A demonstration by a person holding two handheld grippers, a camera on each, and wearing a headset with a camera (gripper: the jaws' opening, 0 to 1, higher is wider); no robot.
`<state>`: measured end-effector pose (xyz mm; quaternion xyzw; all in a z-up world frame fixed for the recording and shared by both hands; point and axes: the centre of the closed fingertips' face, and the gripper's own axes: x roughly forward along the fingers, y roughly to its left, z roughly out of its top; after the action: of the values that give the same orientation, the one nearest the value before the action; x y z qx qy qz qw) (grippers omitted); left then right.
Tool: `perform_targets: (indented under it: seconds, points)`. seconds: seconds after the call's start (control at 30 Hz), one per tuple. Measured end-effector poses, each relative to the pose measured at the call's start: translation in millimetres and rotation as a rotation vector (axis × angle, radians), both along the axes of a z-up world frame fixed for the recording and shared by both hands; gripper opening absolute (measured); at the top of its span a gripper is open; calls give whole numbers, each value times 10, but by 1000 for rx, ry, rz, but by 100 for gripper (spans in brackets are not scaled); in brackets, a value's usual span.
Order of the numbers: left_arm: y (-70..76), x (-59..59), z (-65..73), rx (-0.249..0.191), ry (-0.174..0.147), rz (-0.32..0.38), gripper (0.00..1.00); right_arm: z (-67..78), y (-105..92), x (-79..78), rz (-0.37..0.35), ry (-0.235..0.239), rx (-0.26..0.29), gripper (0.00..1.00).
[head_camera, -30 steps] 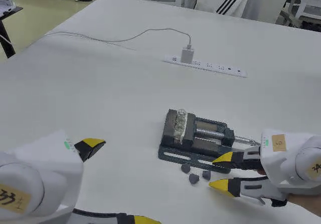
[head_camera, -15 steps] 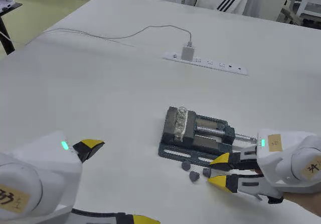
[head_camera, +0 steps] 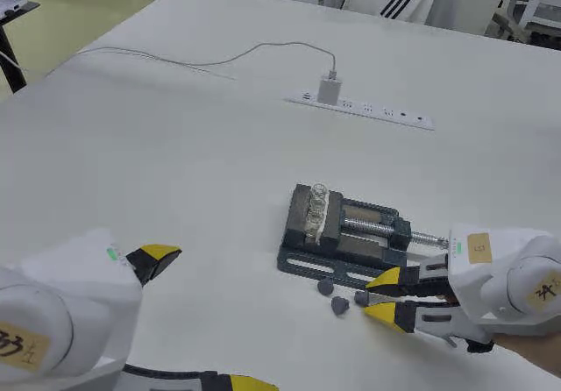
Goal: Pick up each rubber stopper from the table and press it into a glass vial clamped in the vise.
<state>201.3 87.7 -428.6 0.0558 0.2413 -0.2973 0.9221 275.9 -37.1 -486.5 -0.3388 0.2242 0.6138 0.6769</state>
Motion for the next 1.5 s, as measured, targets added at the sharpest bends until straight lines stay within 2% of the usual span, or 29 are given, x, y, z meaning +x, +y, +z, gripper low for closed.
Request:
perform_targets:
  seconds: [0.2, 0.43, 0.87, 1.03, 1.1, 1.13, 1.3, 1.4, 1.5]
  points:
    - [-11, -3, -8, 2, 0, -4, 98, 40, 17, 6, -13, 15, 23, 8]
    - [-51, 15, 7, 10, -12, -22, 96, 205, 34, 3, -13, 19, 47, 8]
    - [-208, 100, 37, 23, -37, -95, 89, 490, 121, -128, 53, 20, 69, 8]
    - [-319, 128, 62, 60, -66, -168, 79, 571, 154, -251, 112, 21, 52, 8]
    - [-367, 132, 61, 98, -78, -211, 75, 606, 169, -312, 137, 28, 47, 8]
    - [-405, 143, 73, 121, -96, -240, 72, 623, 176, -348, 150, 30, 40, 8]
    - [-594, 153, 75, 185, -127, -342, 60, 663, 184, -453, 182, 48, 5, 7]
    - [-707, 156, 59, 208, -135, -385, 54, 673, 171, -497, 175, 78, -15, 7]
    - [-829, 138, 39, 210, -128, -437, 45, 688, 160, -540, 171, 97, -23, 7]
